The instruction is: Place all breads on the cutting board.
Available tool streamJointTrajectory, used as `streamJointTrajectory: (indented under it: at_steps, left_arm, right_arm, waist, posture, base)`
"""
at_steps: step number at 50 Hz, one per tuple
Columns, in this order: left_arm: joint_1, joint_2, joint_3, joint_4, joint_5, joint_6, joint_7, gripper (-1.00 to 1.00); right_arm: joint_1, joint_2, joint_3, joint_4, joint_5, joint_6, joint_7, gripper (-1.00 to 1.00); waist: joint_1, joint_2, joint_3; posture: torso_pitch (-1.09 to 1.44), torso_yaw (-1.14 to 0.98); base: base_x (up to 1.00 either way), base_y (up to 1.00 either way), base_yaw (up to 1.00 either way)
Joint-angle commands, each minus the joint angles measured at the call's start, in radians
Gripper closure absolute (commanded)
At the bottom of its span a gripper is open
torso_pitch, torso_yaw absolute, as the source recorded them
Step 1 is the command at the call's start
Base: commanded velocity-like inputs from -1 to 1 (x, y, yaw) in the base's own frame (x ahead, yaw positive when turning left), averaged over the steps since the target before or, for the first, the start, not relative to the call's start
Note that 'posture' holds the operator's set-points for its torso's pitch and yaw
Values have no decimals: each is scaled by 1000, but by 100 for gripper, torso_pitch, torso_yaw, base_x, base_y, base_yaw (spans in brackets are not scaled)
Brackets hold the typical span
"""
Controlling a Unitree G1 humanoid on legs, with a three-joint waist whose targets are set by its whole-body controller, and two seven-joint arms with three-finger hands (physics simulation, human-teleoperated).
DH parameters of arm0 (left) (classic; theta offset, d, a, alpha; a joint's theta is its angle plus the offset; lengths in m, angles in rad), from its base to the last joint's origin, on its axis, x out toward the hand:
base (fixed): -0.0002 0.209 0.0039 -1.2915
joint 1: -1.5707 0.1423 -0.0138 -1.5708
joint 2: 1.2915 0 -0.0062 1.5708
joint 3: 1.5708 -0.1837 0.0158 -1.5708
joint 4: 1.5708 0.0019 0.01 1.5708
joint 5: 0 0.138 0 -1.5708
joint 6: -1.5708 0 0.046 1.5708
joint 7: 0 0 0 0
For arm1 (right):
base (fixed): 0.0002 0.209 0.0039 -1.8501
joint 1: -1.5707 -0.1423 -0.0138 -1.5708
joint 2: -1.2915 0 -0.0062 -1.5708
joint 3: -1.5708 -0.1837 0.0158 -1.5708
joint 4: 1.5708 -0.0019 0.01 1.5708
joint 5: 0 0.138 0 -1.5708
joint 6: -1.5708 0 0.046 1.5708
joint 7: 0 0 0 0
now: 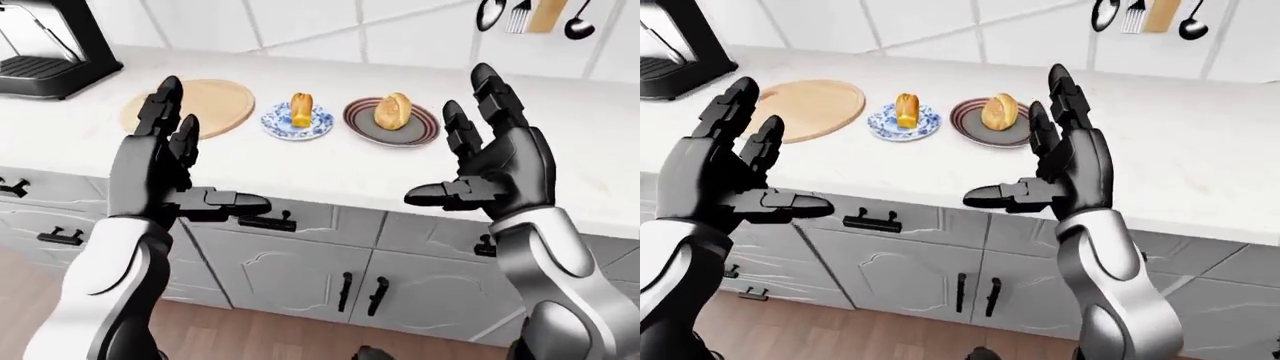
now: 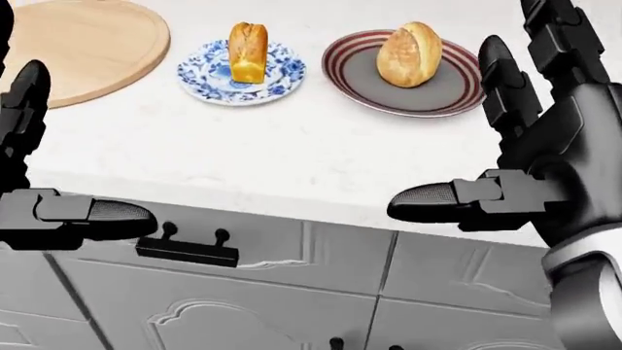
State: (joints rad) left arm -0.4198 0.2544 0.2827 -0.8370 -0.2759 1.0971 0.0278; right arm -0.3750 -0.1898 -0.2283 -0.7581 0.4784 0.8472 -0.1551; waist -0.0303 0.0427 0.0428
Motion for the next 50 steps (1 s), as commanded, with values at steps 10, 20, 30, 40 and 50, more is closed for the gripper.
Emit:
streamJointTrajectory:
  at_steps: [10, 20, 30, 40, 50]
  left_arm:
    - [-42, 11, 1, -35, -16, -13, 10, -100]
    - [-31, 11, -1, -33, -19, -23, 12, -100]
    - [-18, 11, 5, -33, -17, -36, 7, -100]
    - [-20, 12, 4, -34, -20, -34, 10, -100]
    - [-23, 14, 5, -34, -23, -32, 12, -100]
  right_arm:
    - [-31, -22, -5, -23, 3, -31, -7, -100]
    - [-28, -26, -14, -32, 46, -28, -22, -100]
    - [-16, -17, 13, -52, -13, -46, 24, -100]
    - [-15, -18, -5, -43, 39, -49, 1, -100]
    - [-14, -19, 8, -40, -2, -56, 18, -100]
  waist:
    - [4, -94, -5]
    - [31, -46, -32]
    - [16, -23, -29]
    - [28, -17, -27]
    - [35, -75, -14]
  posture:
    - [0, 0]
    - [0, 0]
    - [0, 0]
    - [0, 0]
    - [0, 0]
  base:
    - [0, -17, 0]
    - [0, 0, -35]
    - [0, 0, -3]
    - [-2, -1, -58]
    - [3, 0, -5]
